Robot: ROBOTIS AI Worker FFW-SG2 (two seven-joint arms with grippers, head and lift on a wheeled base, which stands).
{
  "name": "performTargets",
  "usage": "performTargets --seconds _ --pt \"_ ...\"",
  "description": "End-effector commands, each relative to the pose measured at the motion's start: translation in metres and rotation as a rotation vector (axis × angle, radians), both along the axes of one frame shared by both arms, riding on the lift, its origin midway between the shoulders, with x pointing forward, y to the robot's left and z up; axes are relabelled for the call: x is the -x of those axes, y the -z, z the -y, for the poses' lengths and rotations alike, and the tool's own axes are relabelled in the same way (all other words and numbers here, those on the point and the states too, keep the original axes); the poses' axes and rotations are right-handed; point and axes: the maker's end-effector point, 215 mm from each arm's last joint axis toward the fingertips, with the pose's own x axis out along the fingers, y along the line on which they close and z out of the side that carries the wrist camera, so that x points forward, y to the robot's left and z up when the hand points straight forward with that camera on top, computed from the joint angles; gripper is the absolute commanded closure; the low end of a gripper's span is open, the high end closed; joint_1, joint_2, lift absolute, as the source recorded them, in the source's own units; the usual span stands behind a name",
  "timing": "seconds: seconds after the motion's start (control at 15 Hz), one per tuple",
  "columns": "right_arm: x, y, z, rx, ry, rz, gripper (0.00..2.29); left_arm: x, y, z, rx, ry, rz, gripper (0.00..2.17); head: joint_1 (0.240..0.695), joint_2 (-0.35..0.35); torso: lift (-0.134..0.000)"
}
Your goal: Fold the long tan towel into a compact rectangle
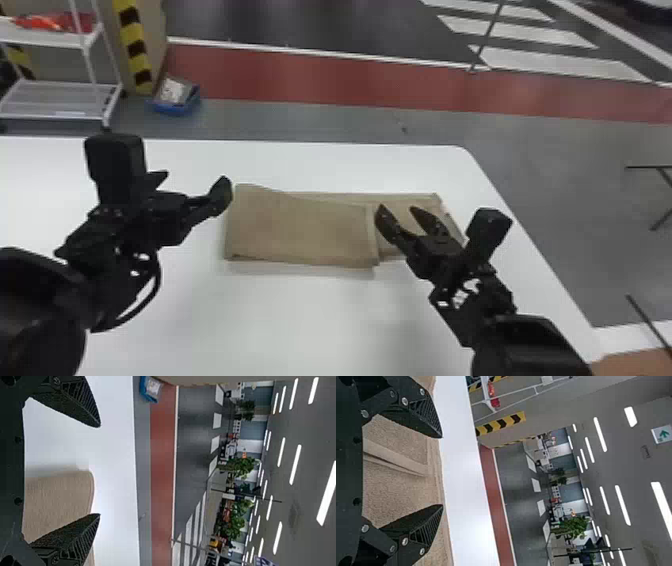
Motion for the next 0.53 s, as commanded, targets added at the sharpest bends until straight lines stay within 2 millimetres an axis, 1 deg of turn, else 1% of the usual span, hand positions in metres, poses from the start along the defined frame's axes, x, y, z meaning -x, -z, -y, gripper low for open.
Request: performTargets --seconds 0.0,0.07,0.13,0.2,0.27,0.33,0.47 --pt "0.002 0.014 -0.02 0.054 -0.016 -0.036 0.35 0.007 0.007 -0.052 -0.064 -0.065 0.01 0.09 0.695 -0.135 -0.123" --pt "0.003 0.018 -0.023 0.06 -0.011 -0.048 0.35 0.011 0.012 -0.067 -0.061 -0.08 -0.001 0.09 0.695 -0.109 -0.123" --pt "0.002 0.022 -0.02 0.072 0.009 -0.063 0.41 0.015 0.014 -0.077 -0.054 -0.089 -0.002 0.09 0.695 -0.085 -0.123" --pt "0.002 0.029 -0.021 0.077 0.018 -0.091 0.41 0.017 0.014 -0.086 -0.056 -0.103 0.008 0.09 0.695 -0.05 -0.123" --pt "0.003 0.035 -0.025 0.082 0.016 -0.115 0.41 0.018 0.016 -0.096 -0.072 -0.115 0.009 0.09 0.695 -0.038 -0.123" --pt "0.002 0.035 -0.026 0.092 0.019 -0.116 0.41 0.019 0.015 -0.106 -0.083 -0.129 0.02 0.09 0.695 -0.026 -0.123" --pt "0.004 0.042 -0.029 0.093 0.019 -0.135 0.41 0.018 0.004 -0.113 -0.095 -0.151 0.068 0.09 0.695 -0.005 -0.123"
